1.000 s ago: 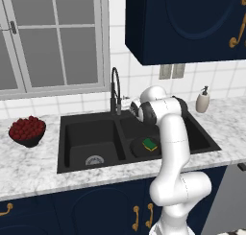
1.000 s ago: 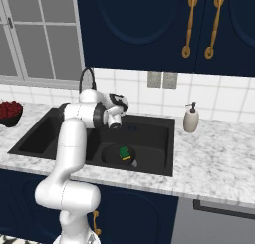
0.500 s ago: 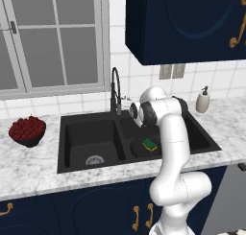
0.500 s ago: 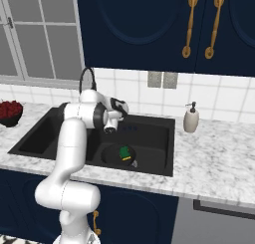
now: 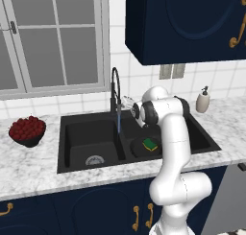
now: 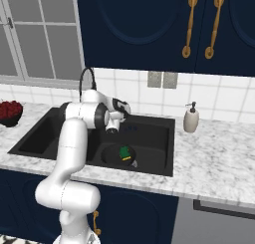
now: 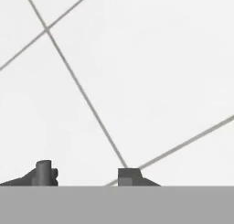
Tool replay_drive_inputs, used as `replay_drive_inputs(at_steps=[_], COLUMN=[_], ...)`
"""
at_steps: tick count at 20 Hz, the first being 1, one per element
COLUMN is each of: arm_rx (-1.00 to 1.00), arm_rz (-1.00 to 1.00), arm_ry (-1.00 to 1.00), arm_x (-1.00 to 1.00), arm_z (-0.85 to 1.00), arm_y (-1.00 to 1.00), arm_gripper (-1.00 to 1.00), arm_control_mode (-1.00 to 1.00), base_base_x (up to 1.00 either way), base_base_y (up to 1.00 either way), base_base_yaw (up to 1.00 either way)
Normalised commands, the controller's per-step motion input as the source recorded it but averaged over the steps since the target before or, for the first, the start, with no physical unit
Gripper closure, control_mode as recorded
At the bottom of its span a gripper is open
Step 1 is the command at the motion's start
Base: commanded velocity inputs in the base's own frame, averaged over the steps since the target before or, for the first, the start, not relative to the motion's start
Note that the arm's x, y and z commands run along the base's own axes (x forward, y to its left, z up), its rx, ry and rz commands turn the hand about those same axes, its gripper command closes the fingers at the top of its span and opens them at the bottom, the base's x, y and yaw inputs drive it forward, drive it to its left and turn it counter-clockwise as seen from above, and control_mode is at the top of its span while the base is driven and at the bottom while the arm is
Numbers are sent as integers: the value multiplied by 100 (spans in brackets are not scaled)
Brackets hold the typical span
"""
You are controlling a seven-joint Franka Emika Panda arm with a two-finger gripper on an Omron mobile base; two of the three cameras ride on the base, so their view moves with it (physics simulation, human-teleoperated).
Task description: Pick the pan and sponge and place them into the sink. Then turn on the water.
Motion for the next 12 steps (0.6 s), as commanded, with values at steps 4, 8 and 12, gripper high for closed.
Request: replay_drive_inputs(at_steps=[4,8,12], arm_rx=[19,2,0], arm_rz=[-8,0,0], arm_ry=[0,1,3], arm_x=[-4,0,0], arm_z=[-24,-10,-5], arm_y=[-79,-19,-1], arm_gripper=[100,100,100], arm_control_mode=[-100,-100,-100], base_base_x=[0,0,0], base_base_y=[0,0,0], base_base_yaw=[0,0,0])
